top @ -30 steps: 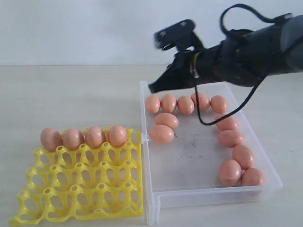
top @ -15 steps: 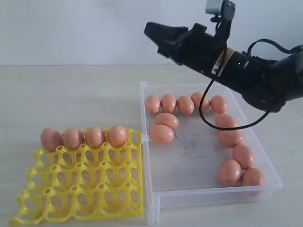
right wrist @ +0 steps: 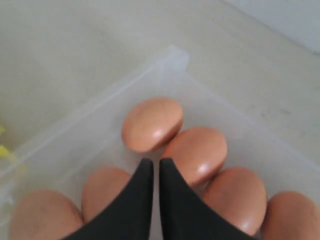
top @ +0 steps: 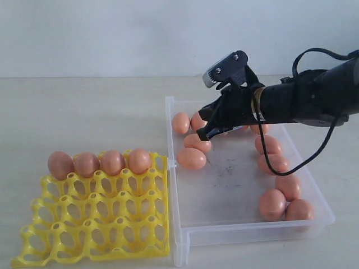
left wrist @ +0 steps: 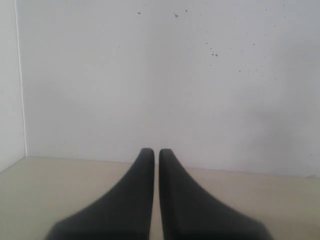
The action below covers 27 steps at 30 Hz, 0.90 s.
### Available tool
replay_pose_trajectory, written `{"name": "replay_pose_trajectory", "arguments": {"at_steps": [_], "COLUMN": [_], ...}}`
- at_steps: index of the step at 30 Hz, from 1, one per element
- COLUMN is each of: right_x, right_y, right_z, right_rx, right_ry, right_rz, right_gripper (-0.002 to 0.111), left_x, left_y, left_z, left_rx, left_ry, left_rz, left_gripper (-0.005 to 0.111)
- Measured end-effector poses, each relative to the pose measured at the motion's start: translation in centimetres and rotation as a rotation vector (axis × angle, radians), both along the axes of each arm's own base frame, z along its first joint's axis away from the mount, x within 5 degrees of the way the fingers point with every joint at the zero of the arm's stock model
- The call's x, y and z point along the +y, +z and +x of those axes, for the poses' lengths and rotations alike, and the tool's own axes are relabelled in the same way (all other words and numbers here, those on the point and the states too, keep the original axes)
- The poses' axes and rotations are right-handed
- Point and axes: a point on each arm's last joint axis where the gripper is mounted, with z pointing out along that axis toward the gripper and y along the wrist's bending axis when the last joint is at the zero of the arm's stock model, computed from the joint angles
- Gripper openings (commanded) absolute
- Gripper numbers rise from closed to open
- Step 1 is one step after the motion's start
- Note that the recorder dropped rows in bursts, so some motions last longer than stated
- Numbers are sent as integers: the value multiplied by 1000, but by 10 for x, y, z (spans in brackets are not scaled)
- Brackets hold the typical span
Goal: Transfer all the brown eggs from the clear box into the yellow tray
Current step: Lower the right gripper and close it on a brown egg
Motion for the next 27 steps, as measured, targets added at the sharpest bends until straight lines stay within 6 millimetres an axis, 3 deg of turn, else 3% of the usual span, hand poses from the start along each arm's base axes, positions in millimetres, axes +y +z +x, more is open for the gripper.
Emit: {"name": "replay_pose_trajectory", "arguments": {"at_steps": [4,6,12,20,24,27], "right_x": [-3,0,15,50,50,49], "right_y": [-7,-7,2,6,7,7], "right_z": [-5,-8,-20,-35,-33,-33], "right_rx": [63,107,97,-157,-217,-220], "right_ry": [63,104,219,292,262,255], "right_rz": [-123,-118,-122,-402,-489,-496], "right_gripper": [47,59,53,52,49,39], "left_x": [0,0,0,0,0,0], "left_y": [0,0,0,0,0,0], "left_z": [0,0,0,0,0,0], "left_rx": [0,0,0,0,0,0], "left_ry": [0,0,0,0,0,0], "left_rz": [0,0,0,0,0,0], "left_gripper": [4,4,4,4,4,4]}}
